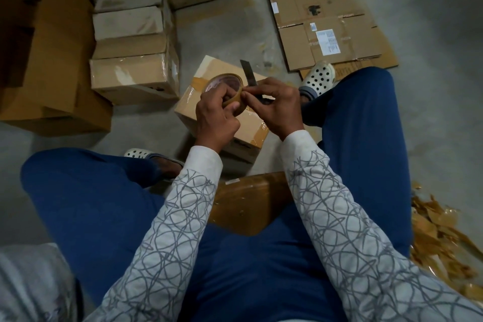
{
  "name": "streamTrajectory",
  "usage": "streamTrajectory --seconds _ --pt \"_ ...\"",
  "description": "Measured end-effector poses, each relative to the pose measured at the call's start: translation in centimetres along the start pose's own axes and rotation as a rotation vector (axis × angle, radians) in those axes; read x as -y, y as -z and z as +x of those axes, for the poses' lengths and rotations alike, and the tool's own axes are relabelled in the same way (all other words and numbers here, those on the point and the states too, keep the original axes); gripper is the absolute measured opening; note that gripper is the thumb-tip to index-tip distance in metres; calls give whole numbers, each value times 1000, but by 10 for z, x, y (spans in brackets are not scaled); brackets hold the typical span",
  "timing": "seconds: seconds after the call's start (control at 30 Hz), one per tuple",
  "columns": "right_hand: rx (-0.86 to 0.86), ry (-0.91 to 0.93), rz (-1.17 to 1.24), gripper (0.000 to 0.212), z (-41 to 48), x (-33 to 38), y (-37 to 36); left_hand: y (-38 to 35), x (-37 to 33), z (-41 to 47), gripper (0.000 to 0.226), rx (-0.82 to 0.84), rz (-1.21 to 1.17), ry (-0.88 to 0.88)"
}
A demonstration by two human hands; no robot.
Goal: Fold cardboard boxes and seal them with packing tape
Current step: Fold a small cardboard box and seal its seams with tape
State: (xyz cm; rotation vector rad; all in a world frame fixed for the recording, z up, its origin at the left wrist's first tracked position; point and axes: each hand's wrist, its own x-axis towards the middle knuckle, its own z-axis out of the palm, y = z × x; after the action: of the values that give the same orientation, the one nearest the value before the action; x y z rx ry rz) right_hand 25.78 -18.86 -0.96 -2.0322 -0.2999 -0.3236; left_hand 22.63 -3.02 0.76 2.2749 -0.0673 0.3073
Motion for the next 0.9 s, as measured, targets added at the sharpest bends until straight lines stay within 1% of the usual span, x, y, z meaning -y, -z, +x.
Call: streamTrajectory --seconds 0.1,0.3,0.57,0.63,0.77,0.9 --pt "-19 -23 3 13 1 1 1 0 -3 0 18 17 30 -44" --pt "-18 -54 -9 9 3 2 3 -2 -9 -3 16 -4 37 -102" --pt "-9 -8 -103 9 4 7 4 4 -9 -3 17 40 10 -141" --pt "-15 -26 -98 10 2 8 4 6 -9 -4 18 57 -5 -132" --pt "-27 -82 -67 7 0 8 2 6 -4 -5 20 75 -51 -57" --pt "-19 -170 35 6 -1 9 3 8 -2 -4 20 80 -67 -39"
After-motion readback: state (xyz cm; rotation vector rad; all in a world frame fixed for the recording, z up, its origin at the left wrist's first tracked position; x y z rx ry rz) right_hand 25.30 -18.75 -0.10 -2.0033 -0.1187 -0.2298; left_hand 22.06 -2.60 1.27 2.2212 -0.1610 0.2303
